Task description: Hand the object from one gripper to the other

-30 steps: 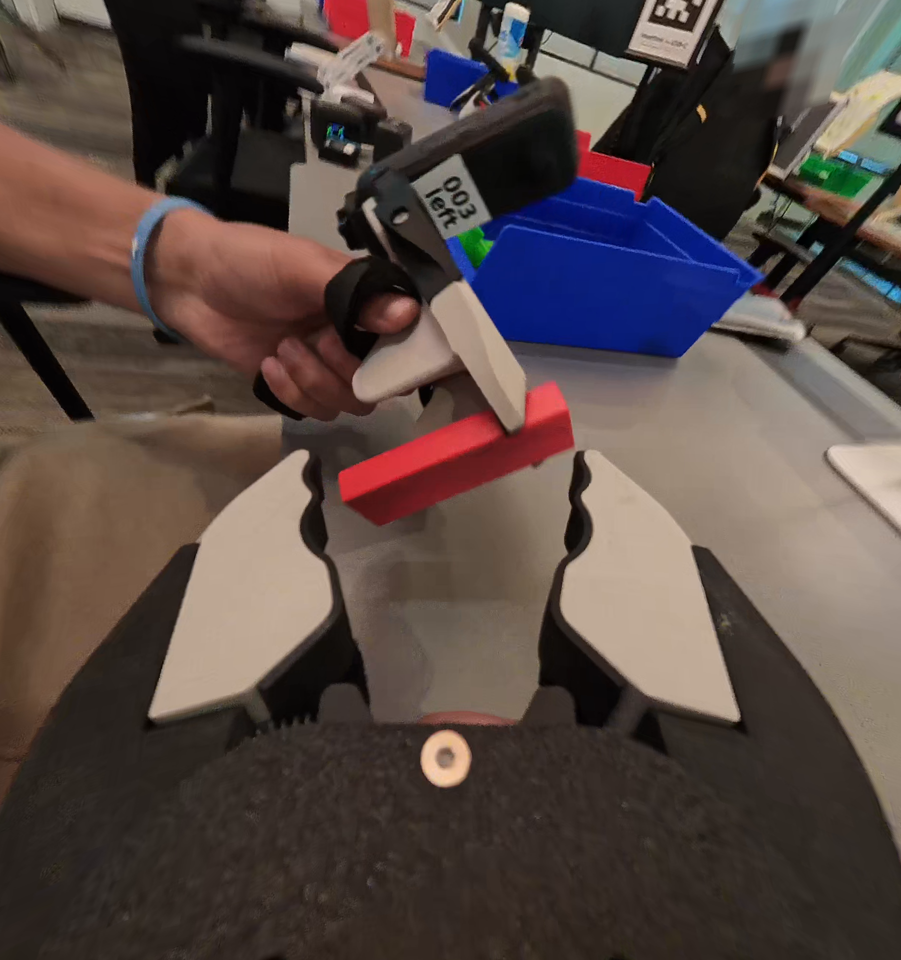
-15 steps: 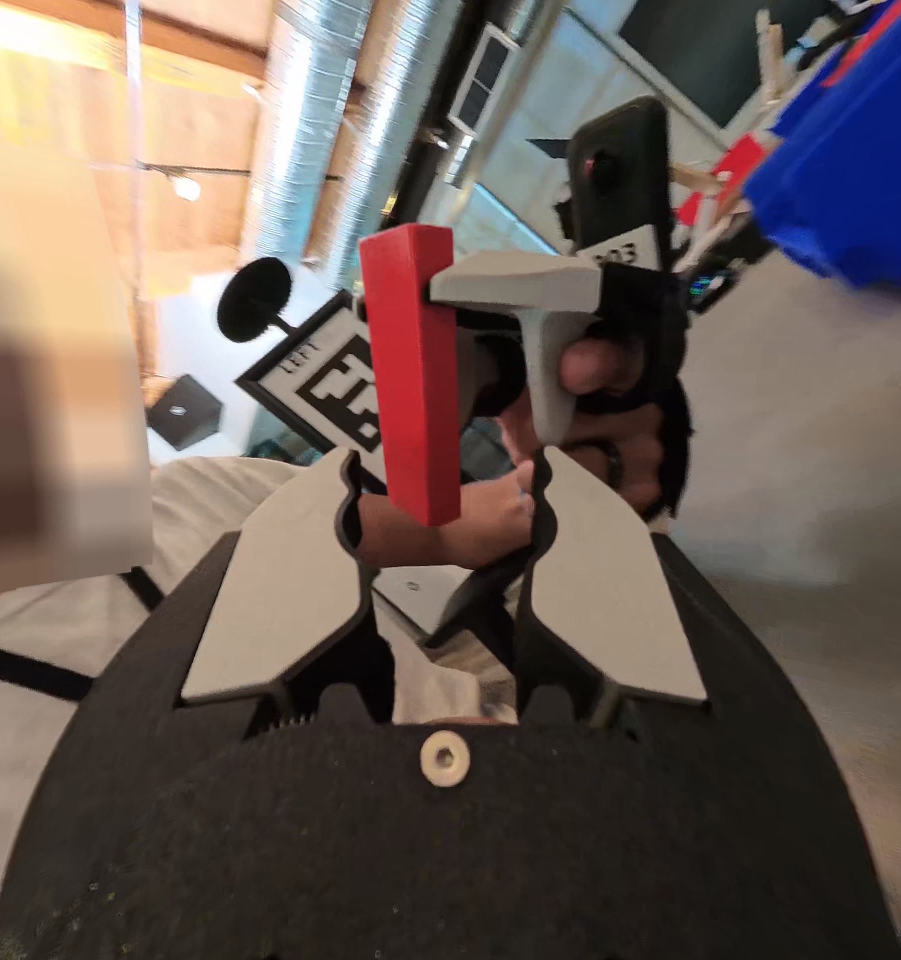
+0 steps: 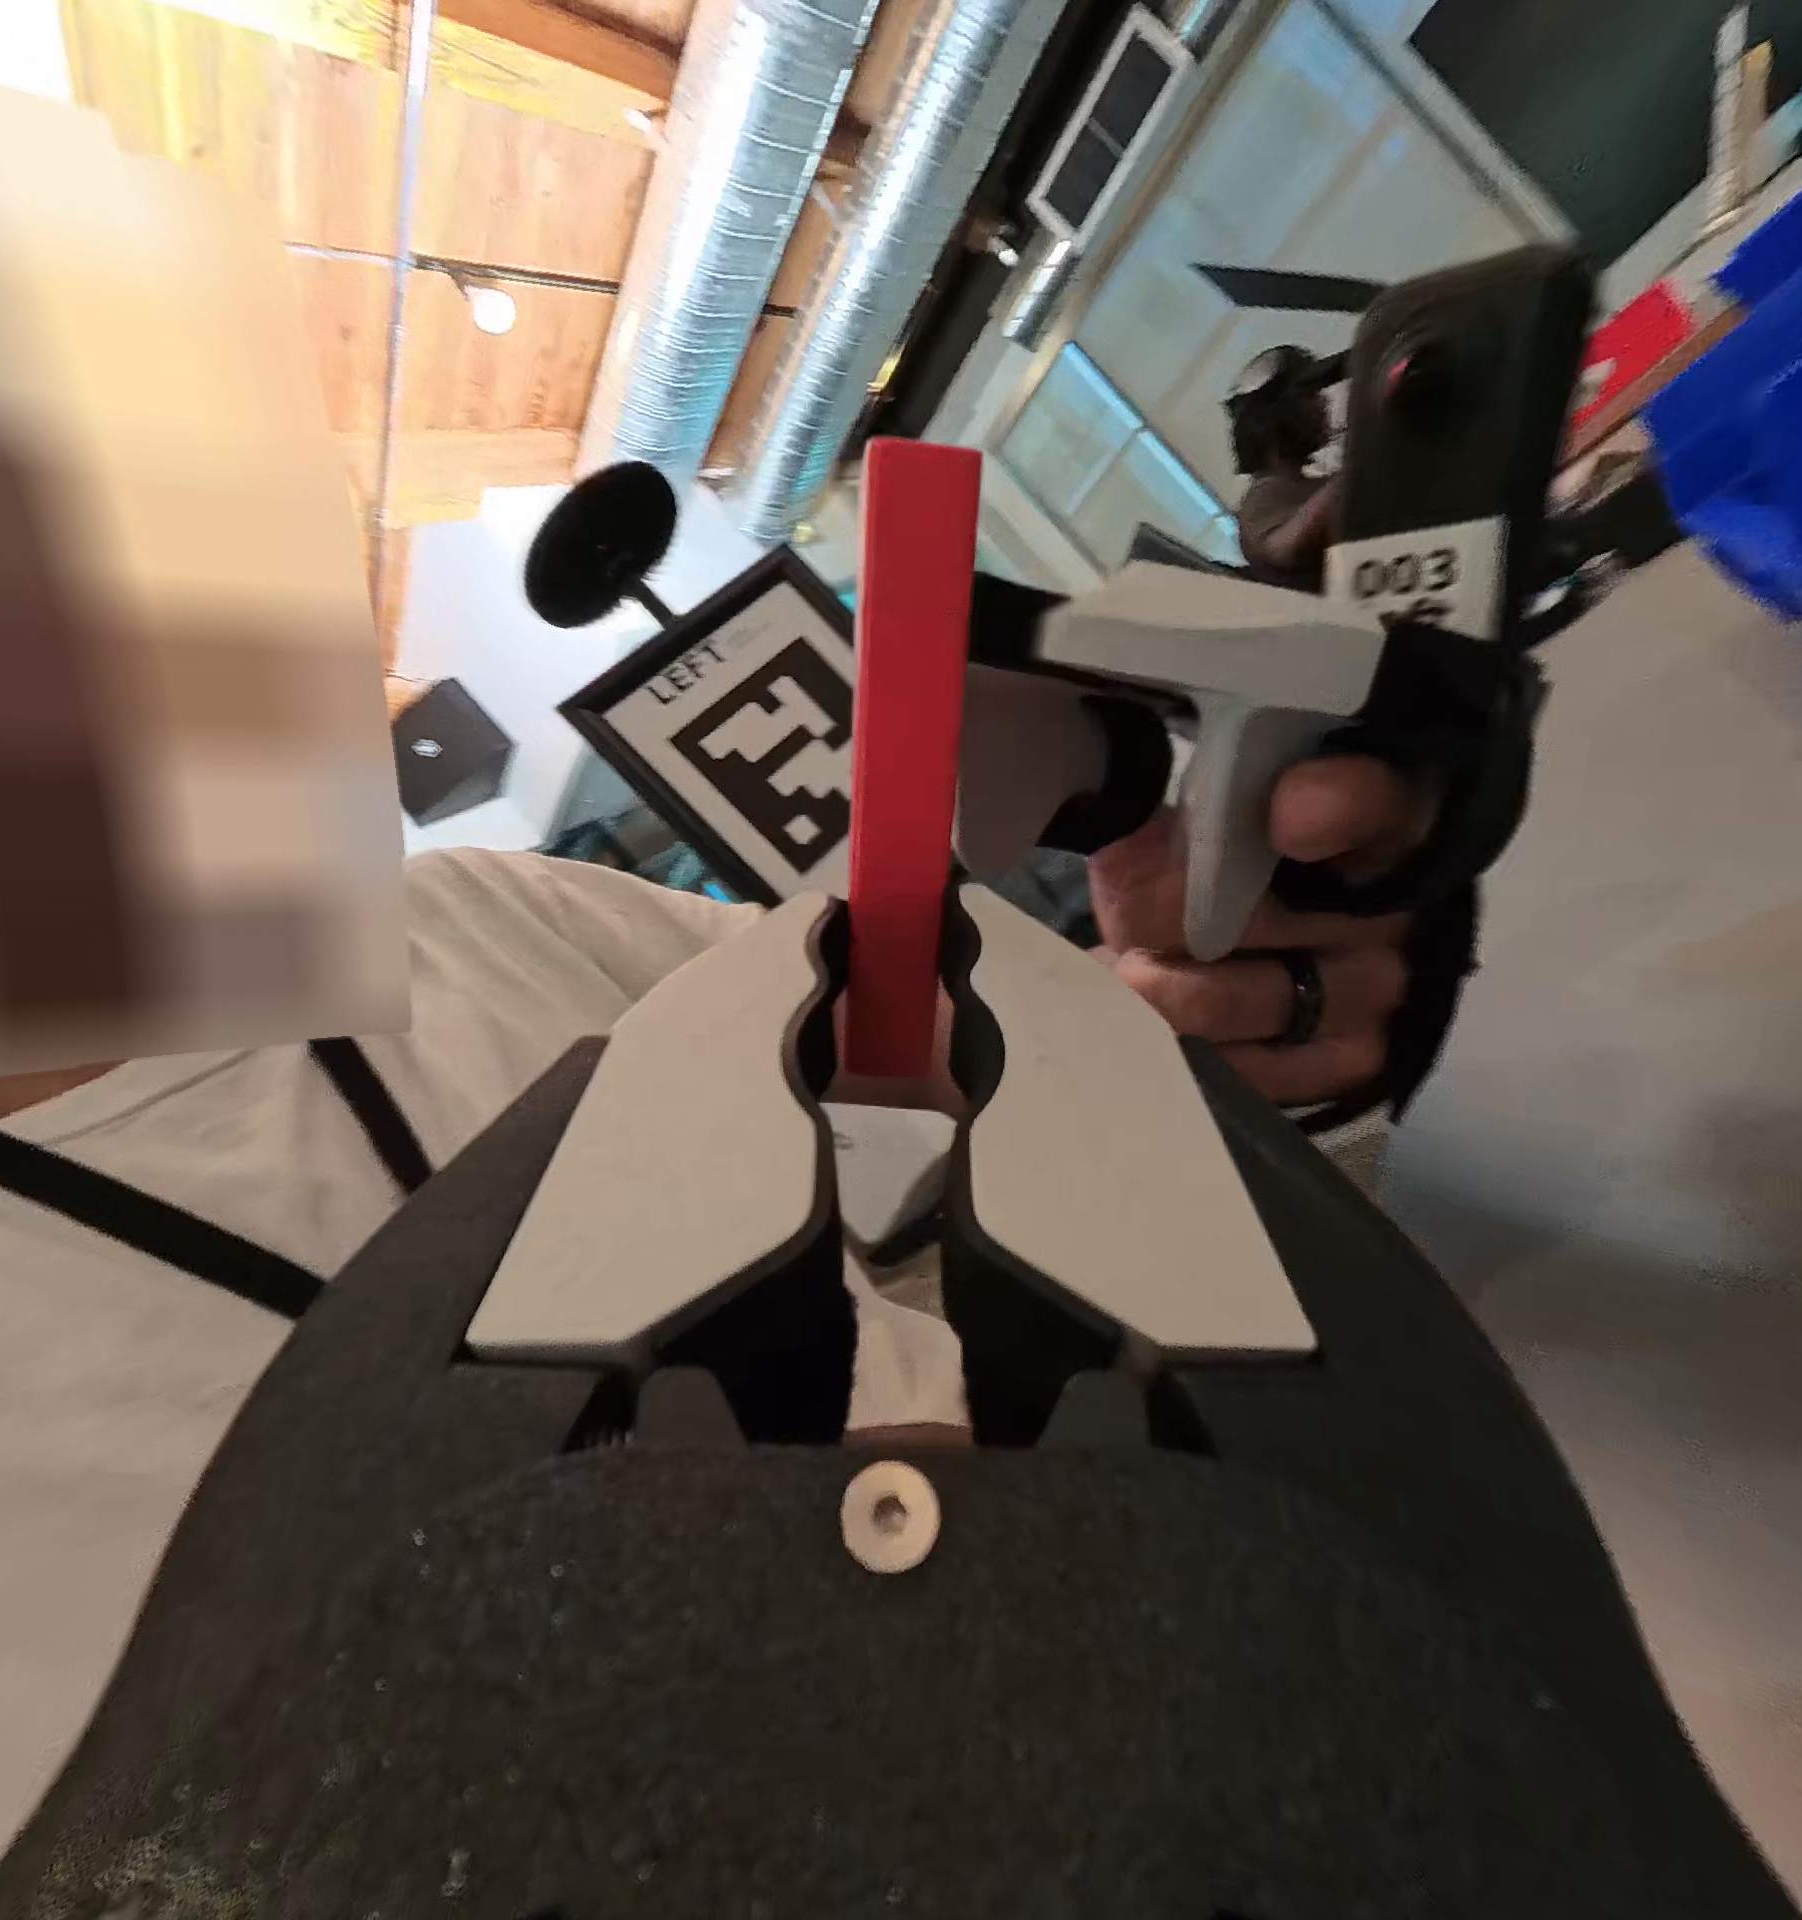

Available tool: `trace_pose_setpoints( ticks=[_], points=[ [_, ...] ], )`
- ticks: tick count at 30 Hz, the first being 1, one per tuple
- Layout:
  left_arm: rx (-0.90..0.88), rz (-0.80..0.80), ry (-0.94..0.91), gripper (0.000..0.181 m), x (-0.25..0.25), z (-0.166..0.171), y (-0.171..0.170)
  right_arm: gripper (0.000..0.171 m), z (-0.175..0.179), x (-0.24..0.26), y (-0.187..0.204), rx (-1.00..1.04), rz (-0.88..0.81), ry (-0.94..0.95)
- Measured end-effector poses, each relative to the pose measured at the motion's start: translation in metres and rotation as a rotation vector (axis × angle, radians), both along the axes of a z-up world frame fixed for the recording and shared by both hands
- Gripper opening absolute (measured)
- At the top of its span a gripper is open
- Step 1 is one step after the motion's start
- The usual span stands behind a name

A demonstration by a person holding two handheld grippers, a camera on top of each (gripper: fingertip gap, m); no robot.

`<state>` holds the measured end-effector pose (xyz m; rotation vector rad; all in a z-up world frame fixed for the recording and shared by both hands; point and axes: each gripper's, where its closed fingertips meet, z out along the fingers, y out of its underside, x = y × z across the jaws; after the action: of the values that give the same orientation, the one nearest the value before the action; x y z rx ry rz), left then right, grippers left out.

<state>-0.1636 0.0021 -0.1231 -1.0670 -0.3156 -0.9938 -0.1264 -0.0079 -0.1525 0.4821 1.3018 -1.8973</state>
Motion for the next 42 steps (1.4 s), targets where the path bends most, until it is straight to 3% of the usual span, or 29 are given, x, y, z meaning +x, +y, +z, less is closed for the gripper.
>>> trace_pose_setpoints(
  ticks=[7,10,13,17,19,25,29,32,34,37,42],
  points=[
    [-0.402,0.438,0.266,0.041,-0.05,-0.046,-0.009,0.017,-0.046,-0.056,0.048,0.48,-0.443,0.216],
    [-0.585,0.424,0.51,0.042,-0.044,-0.066,-0.008,0.017,-0.071,-0.074,0.072,0.817,-0.587,0.472],
    [-0.789,0.402,0.715,0.043,-0.037,-0.096,-0.005,0.017,-0.076,-0.084,0.088,1.076,-0.724,0.858],
    [-0.772,0.361,0.526,0.051,-0.03,-0.096,0.009,0.017,-0.079,-0.089,0.089,1.408,-0.843,1.453],
    [-0.745,0.372,0.461,0.051,-0.031,-0.091,0.012,0.017,-0.076,-0.084,0.079,1.426,-0.867,1.565],
    [-0.751,0.374,0.457,0.052,-0.031,-0.093,0.013,0.017,-0.075,-0.082,0.065,1.478,-0.874,1.639],
    [-0.76,0.348,0.46,0.034,-0.027,-0.097,0.017,0.017,-0.08,-0.082,0.059,1.514,-0.864,1.691],
    [-0.816,0.361,0.515,0.033,-0.028,-0.102,0.017,0.017,-0.085,-0.085,0.06,1.499,-0.884,1.651],
    [-0.856,0.388,0.589,0.034,-0.028,-0.105,0.018,0.02,-0.091,-0.085,0.062,1.467,-0.882,1.552],
    [-0.899,0.459,0.688,0.034,-0.034,-0.104,0.015,0.041,-0.099,-0.089,0.074,1.461,-0.854,1.346],
    [-0.986,0.639,0.986,0.034,-0.049,-0.1,0.004,0.055,-0.121,-0.096,0.091,1.384,-0.776,0.781]
  ],
)
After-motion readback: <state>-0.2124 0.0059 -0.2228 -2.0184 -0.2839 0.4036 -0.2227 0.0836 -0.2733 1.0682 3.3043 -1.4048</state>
